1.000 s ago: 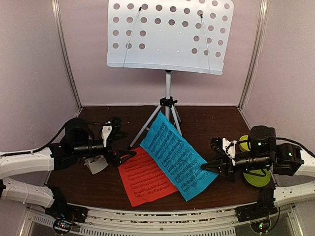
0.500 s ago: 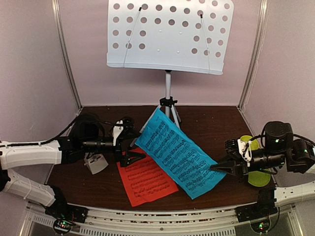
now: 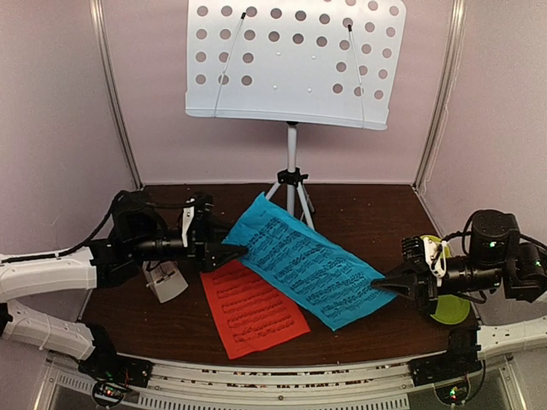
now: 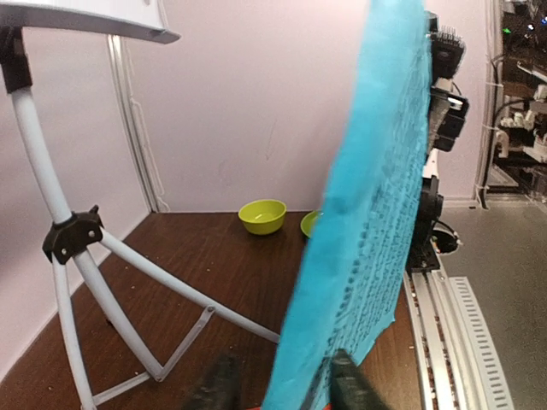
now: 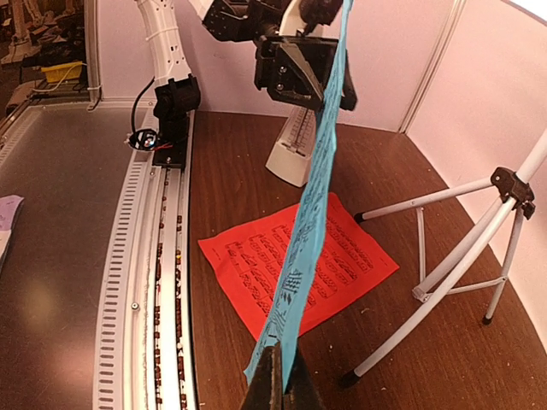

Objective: Set up the instrument practice props

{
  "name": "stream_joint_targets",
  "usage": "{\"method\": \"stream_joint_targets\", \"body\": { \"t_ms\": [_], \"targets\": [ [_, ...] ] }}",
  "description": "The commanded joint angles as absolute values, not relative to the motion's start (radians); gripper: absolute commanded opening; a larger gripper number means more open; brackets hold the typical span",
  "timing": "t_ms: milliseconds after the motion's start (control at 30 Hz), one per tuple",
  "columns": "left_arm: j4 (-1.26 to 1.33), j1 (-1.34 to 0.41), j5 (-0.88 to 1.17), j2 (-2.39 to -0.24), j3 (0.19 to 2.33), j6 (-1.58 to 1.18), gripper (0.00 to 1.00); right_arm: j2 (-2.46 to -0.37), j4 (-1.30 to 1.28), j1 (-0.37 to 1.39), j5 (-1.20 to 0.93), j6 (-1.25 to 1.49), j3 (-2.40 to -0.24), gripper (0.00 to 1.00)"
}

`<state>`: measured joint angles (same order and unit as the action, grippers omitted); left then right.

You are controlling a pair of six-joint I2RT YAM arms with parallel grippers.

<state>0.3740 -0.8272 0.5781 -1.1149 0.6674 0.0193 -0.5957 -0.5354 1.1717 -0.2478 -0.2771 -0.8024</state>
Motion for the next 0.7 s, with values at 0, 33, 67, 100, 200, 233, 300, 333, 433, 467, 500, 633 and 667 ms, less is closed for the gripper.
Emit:
{"method": "stream_joint_targets", "body": {
  "t_ms": [0, 33, 67, 100, 200, 233, 300, 333, 433, 467, 500, 633, 667],
  "targets": [
    [0.432, -0.842, 0.639, -1.058, 0.654, -0.013, 0.2, -0.553, -0.464, 1.175, -0.17, -0.242, -0.75, 0.0],
    [0.418, -0.849, 0.64, -1.056, 0.663, -0.017, 0.1, -0.548, -0.442, 1.176, -0.161, -0.231, -0.736, 0.0],
    [0.398, -0.856, 0.639, -1.055, 0.677, -0.016, 0.04, -0.546, -0.43, 1.175, -0.154, -0.224, -0.728, 0.0],
    [0.374, -0.867, 0.635, -1.056, 0.694, -0.013, 0.0, -0.547, -0.422, 1.176, -0.145, -0.219, -0.721, 0.0],
    [0.266, -0.888, 0.623, -1.065, 0.775, 0.009, 0.0, -0.564, -0.417, 1.176, -0.084, -0.193, -0.723, 0.29],
    [0.211, -0.893, 0.617, -1.068, 0.805, 0.027, 0.0, -0.577, -0.425, 1.176, -0.052, -0.183, -0.734, 0.45],
    [0.102, -0.906, 0.604, -1.073, 0.864, 0.066, 0.0, -0.609, -0.449, 1.176, 0.001, -0.164, -0.773, 0.64],
    [0.05, -0.911, 0.599, -1.076, 0.89, 0.084, 0.0, -0.63, -0.46, 1.175, 0.025, -0.156, -0.793, 0.7],
    [-0.097, -0.929, 0.571, -1.085, 0.965, 0.138, 0.0, -0.683, -0.499, 1.175, 0.067, -0.147, -0.86, 0.77],
    [-0.165, -0.938, 0.562, -1.093, 0.993, 0.157, 0.0, -0.702, -0.511, 1.175, 0.077, -0.147, -0.88, 0.77],
    [-0.214, -0.945, 0.553, -1.102, 1.02, 0.175, 0.0, -0.718, -0.519, 1.175, 0.085, -0.149, -0.903, 0.78],
    [-0.358, -0.968, 0.526, -1.148, 1.134, 0.2, 0.0, -0.802, -0.574, 1.178, 0.099, -0.157, -1.011, 0.75],
    [-0.383, -0.971, 0.52, -1.156, 1.156, 0.2, 0.0, -0.826, -0.591, 1.179, 0.1, -0.159, -1.039, 0.74]
  ]
}}
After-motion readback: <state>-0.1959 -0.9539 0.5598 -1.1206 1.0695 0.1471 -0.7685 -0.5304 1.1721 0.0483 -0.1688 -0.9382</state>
